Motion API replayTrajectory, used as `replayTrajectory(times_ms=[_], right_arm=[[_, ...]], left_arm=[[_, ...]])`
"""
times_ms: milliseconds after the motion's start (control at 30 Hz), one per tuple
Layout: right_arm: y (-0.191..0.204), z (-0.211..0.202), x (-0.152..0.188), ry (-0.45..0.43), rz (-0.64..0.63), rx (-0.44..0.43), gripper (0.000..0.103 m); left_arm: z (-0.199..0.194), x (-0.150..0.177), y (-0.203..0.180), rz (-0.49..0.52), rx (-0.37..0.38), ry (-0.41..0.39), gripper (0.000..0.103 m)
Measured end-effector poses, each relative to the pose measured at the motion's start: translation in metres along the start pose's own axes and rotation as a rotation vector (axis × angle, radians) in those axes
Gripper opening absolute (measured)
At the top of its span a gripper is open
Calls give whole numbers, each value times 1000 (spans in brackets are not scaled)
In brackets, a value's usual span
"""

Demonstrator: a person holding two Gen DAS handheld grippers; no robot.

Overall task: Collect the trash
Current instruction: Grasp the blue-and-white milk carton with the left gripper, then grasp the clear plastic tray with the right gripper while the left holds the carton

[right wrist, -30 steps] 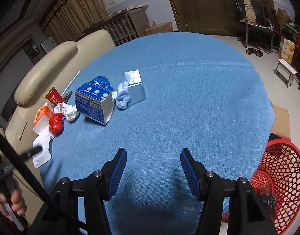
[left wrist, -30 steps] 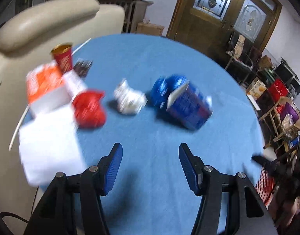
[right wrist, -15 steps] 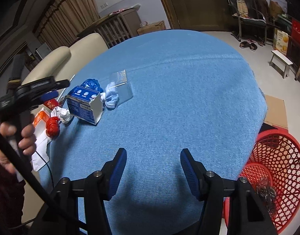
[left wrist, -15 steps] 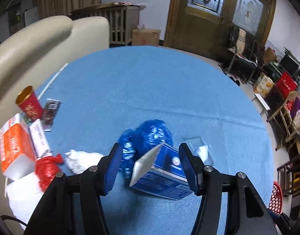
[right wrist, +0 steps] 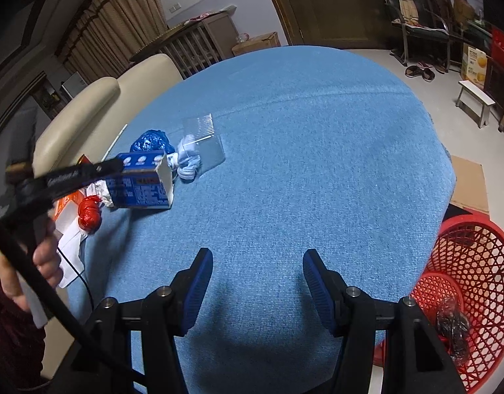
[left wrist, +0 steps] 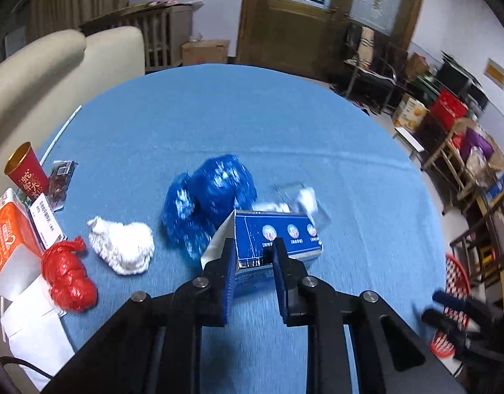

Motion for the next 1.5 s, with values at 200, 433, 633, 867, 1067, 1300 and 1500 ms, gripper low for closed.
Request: replayTrajectory(times_ms=[200, 433, 633, 867, 1067, 1300, 1500], right_arm=[[-1, 1, 1, 4, 9, -2, 62], [-7, -4, 0, -7, 22, -4, 62], [-3, -6, 2, -7, 12, -10, 62], [0, -4, 4, -3, 6, -12, 62], [-3, -2, 5, -2, 9, -1, 62], [-4, 5, 8, 17, 9, 9, 62], [4, 6, 5, 17, -11, 13, 62]], left_arm=[[-15, 35, -10, 26, 75, 33, 23], [-47, 67, -19, 83, 132, 28, 23], [-57, 60, -8, 41, 113, 7, 58], [-25, 49, -7, -3, 6, 12, 71], [13, 54, -4, -49, -27, 80, 71], [19, 57, -4, -46, -40, 50, 63], [8, 64, 10, -84, -22, 25, 59]])
Point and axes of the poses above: each gripper's, at about its wrist camera, not at the fingertips, and z roughly the way its jaws point, y to its left, x to its underside, the point moved 5 cm from there along z, roughly the way its jaws point, and after that the axes turned 4 degrees about x, right-handed, at the moved point
